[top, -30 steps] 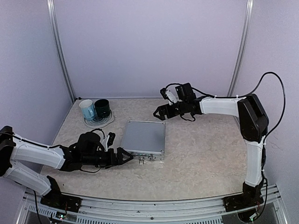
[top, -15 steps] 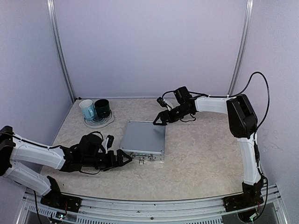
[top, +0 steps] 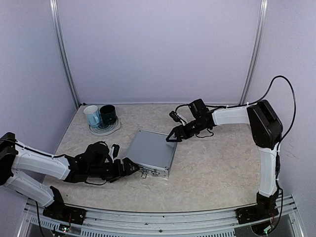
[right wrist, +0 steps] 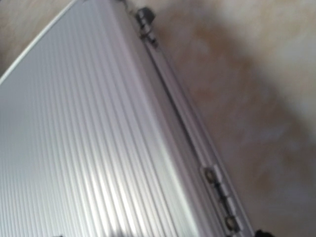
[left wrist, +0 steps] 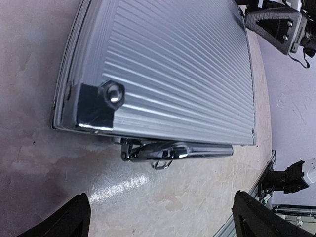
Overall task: Pack up texas hold em set
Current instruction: Move the chip case to the center of the board.
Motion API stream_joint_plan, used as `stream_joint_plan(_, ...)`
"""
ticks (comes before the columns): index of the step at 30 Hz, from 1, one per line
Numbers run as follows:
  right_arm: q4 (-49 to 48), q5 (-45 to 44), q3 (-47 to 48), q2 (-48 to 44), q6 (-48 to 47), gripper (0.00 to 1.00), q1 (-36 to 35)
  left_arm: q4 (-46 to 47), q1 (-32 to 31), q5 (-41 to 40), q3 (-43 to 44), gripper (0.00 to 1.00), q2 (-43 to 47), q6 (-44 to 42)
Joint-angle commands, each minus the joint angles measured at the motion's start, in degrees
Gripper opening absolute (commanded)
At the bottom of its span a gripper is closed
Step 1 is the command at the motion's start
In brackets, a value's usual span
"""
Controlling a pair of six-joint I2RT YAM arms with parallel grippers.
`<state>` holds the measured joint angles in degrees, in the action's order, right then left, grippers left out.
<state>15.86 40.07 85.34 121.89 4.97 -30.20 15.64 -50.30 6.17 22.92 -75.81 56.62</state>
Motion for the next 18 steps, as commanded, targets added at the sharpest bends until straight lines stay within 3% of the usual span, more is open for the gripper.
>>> stream_joint_plan(1, -1.4, 2.7, -6.7, -5.8, 4.1, 0.81, -6.0, 0.7, -0.3, -1.6, -1.3, 0.99, 1.0, 1.4)
stream_joint_plan(10, -10.5, -5.0, -19.0, -13.6, 14.8, 0.83, -15.6, -8.8, 1.5, -4.7, -5.2, 0.99, 10.9, 5.2)
stream_joint_plan(18, -8.1, -11.1, -18.8, -15.5, 15.3, 0.84, -15.6, -19.8, 5.6, -1.0, -5.1, 0.99, 17.7, 0.4)
